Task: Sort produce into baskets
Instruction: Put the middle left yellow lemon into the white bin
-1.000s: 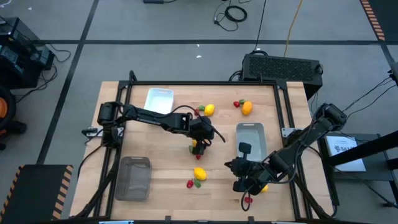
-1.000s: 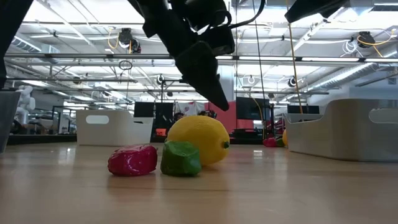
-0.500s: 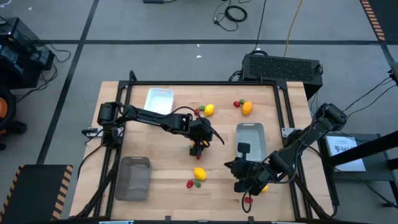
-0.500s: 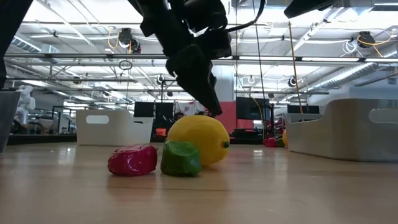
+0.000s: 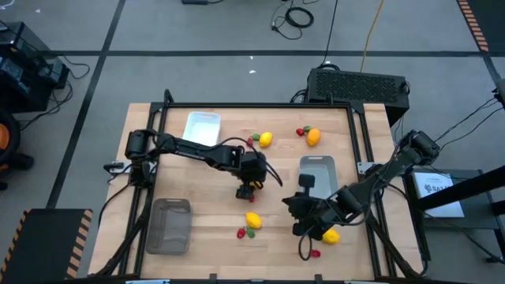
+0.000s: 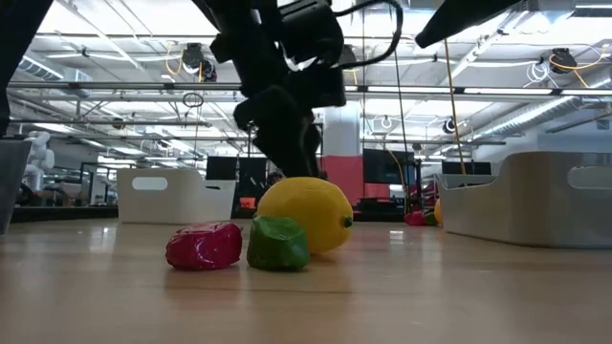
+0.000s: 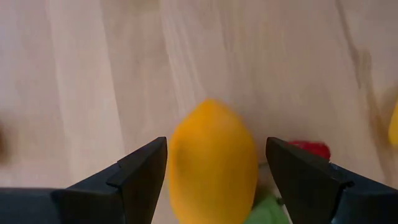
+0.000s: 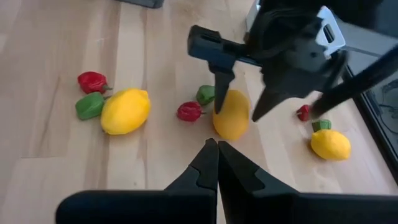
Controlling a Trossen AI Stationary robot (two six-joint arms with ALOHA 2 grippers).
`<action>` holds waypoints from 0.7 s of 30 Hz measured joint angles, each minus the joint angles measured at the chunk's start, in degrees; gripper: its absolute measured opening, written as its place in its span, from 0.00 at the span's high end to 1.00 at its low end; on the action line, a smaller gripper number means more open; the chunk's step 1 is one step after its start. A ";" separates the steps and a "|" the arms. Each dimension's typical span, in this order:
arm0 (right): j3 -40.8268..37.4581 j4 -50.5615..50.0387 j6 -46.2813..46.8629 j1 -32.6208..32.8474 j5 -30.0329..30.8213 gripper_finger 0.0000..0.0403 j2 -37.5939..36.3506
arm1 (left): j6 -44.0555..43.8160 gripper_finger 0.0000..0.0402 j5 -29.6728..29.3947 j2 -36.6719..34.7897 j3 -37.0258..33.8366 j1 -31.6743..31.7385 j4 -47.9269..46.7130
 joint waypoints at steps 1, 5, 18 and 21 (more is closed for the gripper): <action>0.00 -0.01 0.02 -0.05 -0.02 1.00 0.00 | 0.02 0.30 -0.14 0.00 -0.02 0.10 -0.56; 0.00 0.00 0.36 -0.04 -0.19 1.00 0.00 | 0.07 0.30 -1.70 0.93 0.00 0.67 -0.42; 0.02 0.48 0.72 -0.04 -1.53 1.00 0.02 | 0.30 0.30 -1.20 5.36 0.24 1.33 1.00; 0.02 1.00 0.72 -0.04 -1.53 1.00 0.02 | 0.16 0.30 -0.97 5.42 0.22 1.57 0.36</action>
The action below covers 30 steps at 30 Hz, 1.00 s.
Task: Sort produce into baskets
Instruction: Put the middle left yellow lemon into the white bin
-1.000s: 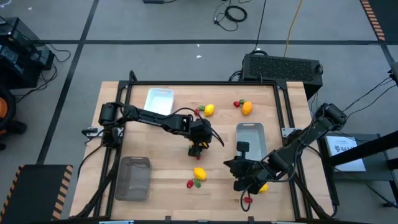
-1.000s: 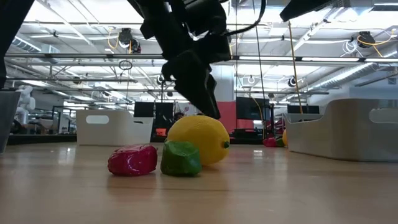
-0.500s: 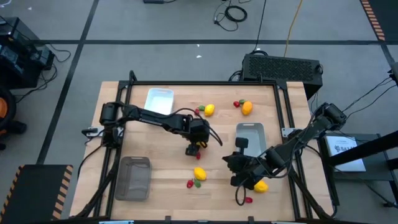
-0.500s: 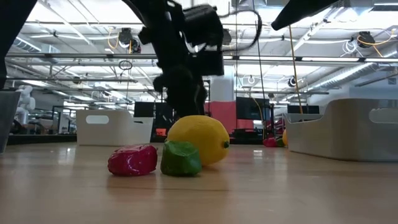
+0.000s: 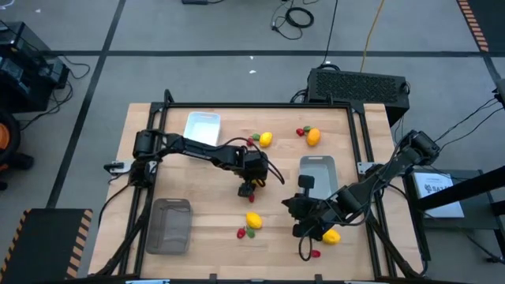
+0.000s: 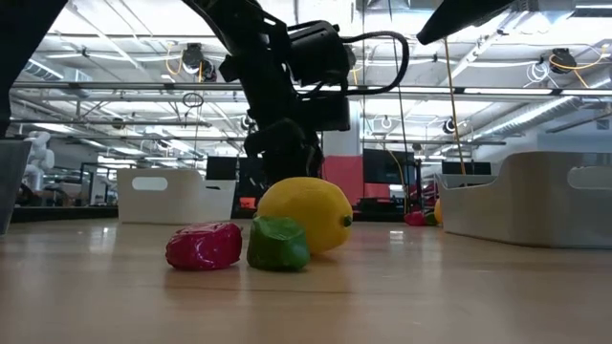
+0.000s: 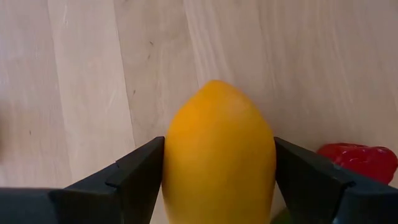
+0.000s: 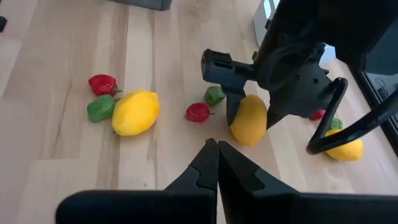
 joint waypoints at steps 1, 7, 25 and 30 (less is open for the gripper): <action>0.00 0.27 0.00 0.00 0.00 1.00 0.00 | -0.09 0.30 0.03 0.00 0.00 0.05 -0.10; 0.00 0.77 0.82 0.00 0.02 1.00 0.00 | -0.20 0.36 -2.05 -1.41 0.79 0.06 -3.73; 0.00 1.69 8.06 -0.13 0.83 1.00 0.00 | -8.84 0.39 -10.49 -34.24 -2.41 13.18 -31.12; 0.00 2.57 8.83 -0.20 0.84 1.00 0.00 | -13.97 0.39 -7.10 -40.30 -9.86 25.01 -30.08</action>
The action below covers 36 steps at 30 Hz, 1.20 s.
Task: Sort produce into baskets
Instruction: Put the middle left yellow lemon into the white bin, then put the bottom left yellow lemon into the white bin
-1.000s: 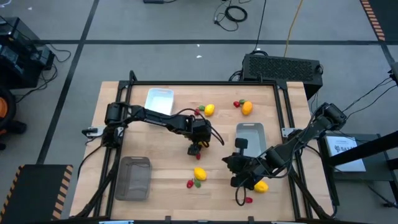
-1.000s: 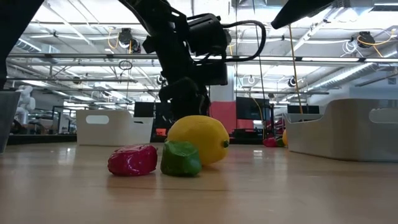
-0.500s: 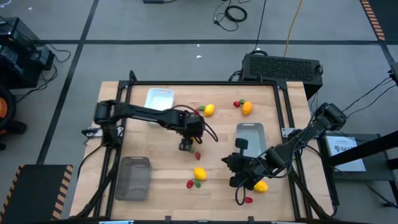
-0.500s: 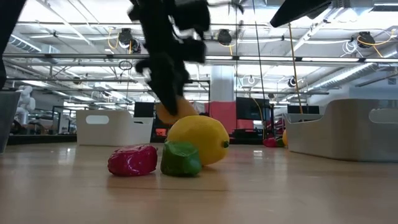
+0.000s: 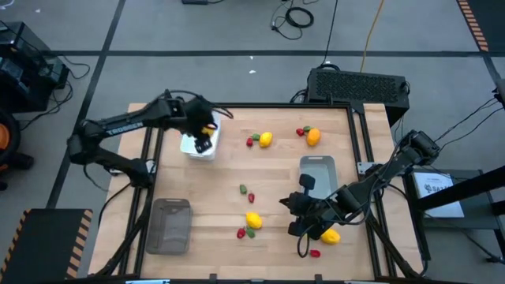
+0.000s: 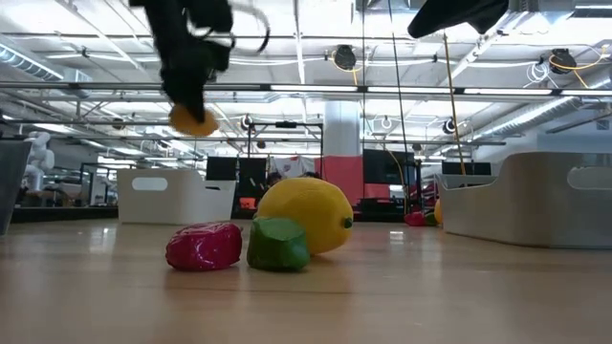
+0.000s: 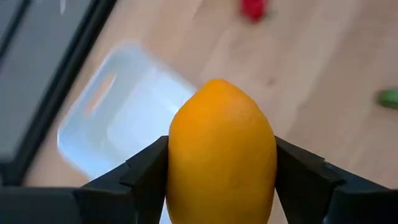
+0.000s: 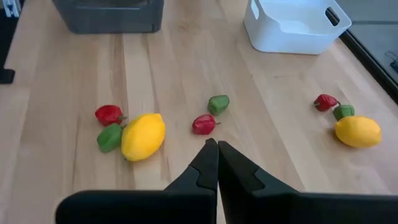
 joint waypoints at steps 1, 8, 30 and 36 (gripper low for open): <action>0.00 0.13 0.00 0.00 0.01 1.00 0.00 | -1.11 0.39 0.23 -0.16 -1.52 1.84 0.64; -0.02 2.72 -0.46 -0.02 -0.03 1.00 0.00 | -2.60 0.37 0.34 1.44 -8.67 8.66 5.66; -0.02 3.29 -0.54 0.00 -0.62 1.00 0.00 | 2.12 0.15 0.50 1.72 -8.17 1.60 15.58; -0.02 3.27 -0.53 0.00 -0.61 1.00 0.00 | 0.63 0.15 12.08 1.70 -7.65 -6.20 22.18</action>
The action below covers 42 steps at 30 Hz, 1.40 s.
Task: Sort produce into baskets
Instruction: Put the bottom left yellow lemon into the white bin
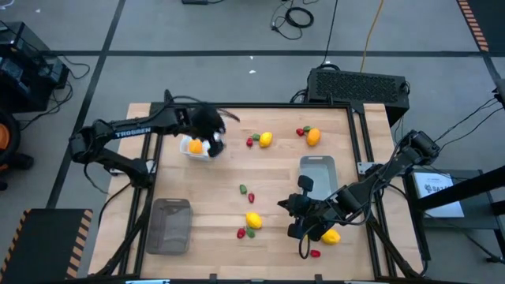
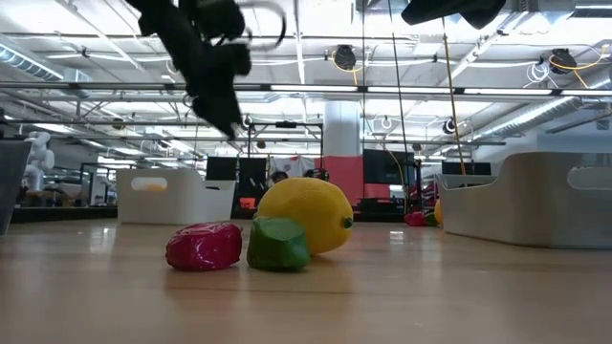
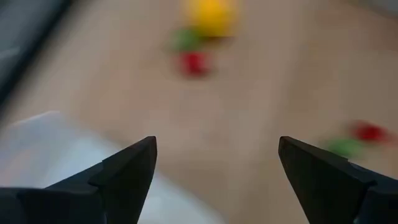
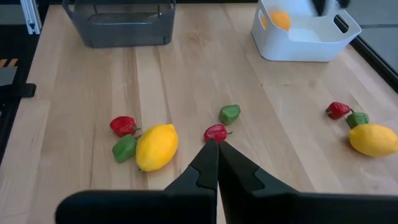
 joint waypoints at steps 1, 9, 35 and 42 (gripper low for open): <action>0.00 0.00 0.01 0.00 -0.01 1.00 0.00 | 1.35 0.15 3.40 0.00 0.00 -2.25 0.63; 0.00 -0.02 0.22 0.00 0.00 1.00 0.00 | 4.05 0.15 8.75 0.77 0.00 -25.30 14.09; -0.02 1.31 -0.10 0.11 -0.23 1.00 0.00 | 14.67 0.15 -3.38 27.82 6.73 -40.78 32.50; -0.02 1.16 -0.10 0.11 -0.23 1.00 0.00 | 14.63 0.15 -1.09 28.98 6.60 -38.15 27.59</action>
